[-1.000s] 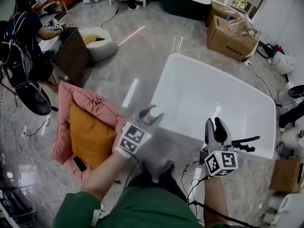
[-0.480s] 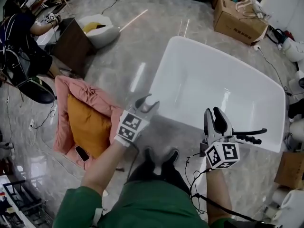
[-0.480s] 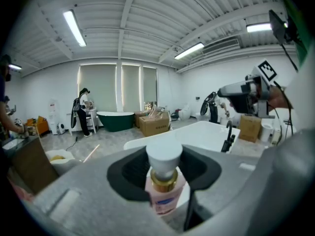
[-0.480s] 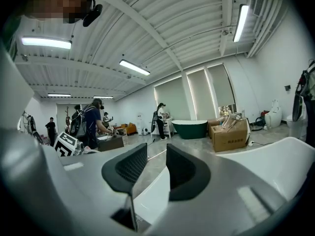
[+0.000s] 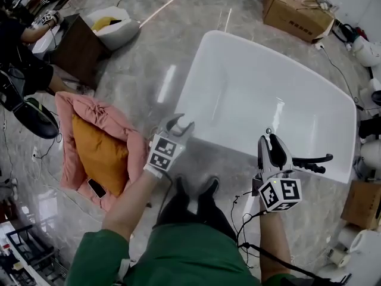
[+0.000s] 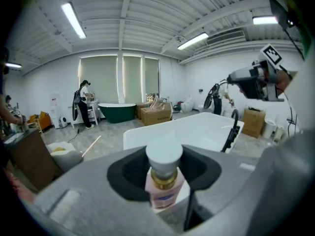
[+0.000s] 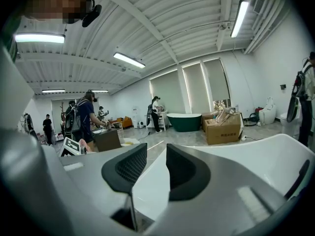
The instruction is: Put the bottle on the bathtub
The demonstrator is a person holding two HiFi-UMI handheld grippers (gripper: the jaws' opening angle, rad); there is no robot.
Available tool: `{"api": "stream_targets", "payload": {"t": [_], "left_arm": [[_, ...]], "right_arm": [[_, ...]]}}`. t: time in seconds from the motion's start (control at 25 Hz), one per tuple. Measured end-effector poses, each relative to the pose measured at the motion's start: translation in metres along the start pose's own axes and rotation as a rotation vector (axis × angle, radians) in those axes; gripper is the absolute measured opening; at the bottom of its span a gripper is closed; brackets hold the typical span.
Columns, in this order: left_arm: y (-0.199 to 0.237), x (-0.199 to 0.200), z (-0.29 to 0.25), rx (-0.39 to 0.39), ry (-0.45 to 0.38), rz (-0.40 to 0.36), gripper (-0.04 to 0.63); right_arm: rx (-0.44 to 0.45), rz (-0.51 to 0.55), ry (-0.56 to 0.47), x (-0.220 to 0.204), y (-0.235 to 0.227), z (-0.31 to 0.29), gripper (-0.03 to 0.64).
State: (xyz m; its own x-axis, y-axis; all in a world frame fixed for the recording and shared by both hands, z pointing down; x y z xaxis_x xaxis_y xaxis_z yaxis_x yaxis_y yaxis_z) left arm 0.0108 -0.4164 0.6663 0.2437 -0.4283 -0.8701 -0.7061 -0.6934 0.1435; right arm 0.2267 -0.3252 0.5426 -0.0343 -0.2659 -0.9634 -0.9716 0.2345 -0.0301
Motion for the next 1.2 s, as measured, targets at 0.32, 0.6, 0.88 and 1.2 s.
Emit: {"api": "stream_targets", "payload": {"t": [0.32, 0.6, 0.88, 1.2], "left_arm": [[0.017, -0.036, -0.028, 0.068, 0.058, 0.045, 0.166], [0.028, -0.05, -0.055, 0.101, 0.091, 0.064, 0.167], [0.04, -0.069, -0.062, 0.127, 0.119, 0.085, 0.167], [0.042, -0.067, -0.067, 0.107, 0.128, 0.079, 0.188]], "right_arm": [[-0.011, -0.009, 0.026, -0.012, -0.008, -0.005, 0.107], [-0.013, -0.025, 0.057, -0.026, -0.021, -0.014, 0.107], [-0.01, -0.032, 0.079, -0.038, -0.011, -0.022, 0.107], [0.004, -0.034, 0.08, -0.041, -0.004, -0.025, 0.107]]}}
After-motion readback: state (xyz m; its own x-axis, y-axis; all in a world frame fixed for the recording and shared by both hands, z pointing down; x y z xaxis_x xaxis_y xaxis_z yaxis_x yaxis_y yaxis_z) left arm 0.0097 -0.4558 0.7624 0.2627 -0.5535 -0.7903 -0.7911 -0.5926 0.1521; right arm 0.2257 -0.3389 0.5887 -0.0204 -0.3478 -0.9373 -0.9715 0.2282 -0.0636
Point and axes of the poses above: the fingertips, and each gripper's own axes: z backward along the fingers, y to its left, x out of its top, the point moved 1 cm from there along z, backward along the fingers, and after that the axes turned 11 degrees about z, right-handed, at the moved point
